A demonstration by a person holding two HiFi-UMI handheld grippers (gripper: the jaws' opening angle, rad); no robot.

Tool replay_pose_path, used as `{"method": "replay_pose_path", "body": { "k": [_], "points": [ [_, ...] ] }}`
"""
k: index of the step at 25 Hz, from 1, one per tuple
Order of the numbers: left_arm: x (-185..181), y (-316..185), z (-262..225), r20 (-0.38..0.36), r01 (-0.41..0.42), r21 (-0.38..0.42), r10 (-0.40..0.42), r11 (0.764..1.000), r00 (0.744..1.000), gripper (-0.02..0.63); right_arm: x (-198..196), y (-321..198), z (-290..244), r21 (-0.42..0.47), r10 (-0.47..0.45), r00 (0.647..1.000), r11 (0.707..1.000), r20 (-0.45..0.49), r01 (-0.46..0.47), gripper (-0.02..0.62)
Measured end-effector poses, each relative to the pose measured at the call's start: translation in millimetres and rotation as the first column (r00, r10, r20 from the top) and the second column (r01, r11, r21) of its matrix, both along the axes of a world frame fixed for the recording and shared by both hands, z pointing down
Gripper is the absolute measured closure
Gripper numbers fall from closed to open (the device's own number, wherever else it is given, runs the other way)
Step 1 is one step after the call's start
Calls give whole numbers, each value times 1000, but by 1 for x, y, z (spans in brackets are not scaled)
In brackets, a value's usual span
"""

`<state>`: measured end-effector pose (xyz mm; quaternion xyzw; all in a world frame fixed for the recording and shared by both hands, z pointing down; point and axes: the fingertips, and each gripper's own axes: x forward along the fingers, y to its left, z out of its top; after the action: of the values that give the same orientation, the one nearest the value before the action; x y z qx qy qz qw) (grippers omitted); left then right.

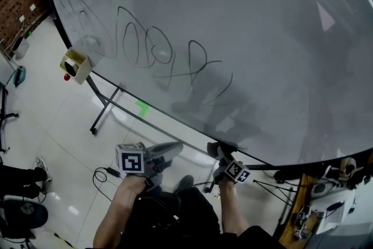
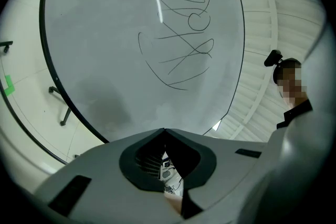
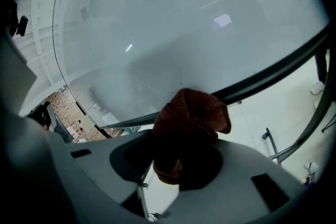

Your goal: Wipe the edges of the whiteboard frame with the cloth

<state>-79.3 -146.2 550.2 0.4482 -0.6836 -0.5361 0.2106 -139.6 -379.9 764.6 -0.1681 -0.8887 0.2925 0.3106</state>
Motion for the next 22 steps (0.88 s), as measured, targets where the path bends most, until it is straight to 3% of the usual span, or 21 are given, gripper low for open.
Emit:
{"method": "replay_pose_path", "body": {
  "k": [5, 12, 22],
  "points": [
    [2, 23, 0, 13, 22, 8, -22, 1000, 1000, 620, -1, 11, 0, -6, 20, 1000, 1000, -8, -20, 466],
    [-6, 37, -3, 6, 71, 24, -72, 997, 997, 620, -7, 32, 2, -7, -18, 1000, 1000, -13, 18, 466],
    [-27, 31, -1, -21, 104, -33, -105, 994, 994, 620, -10, 70, -6, -85, -90, 996, 992, 1, 90, 466]
  ]
}}
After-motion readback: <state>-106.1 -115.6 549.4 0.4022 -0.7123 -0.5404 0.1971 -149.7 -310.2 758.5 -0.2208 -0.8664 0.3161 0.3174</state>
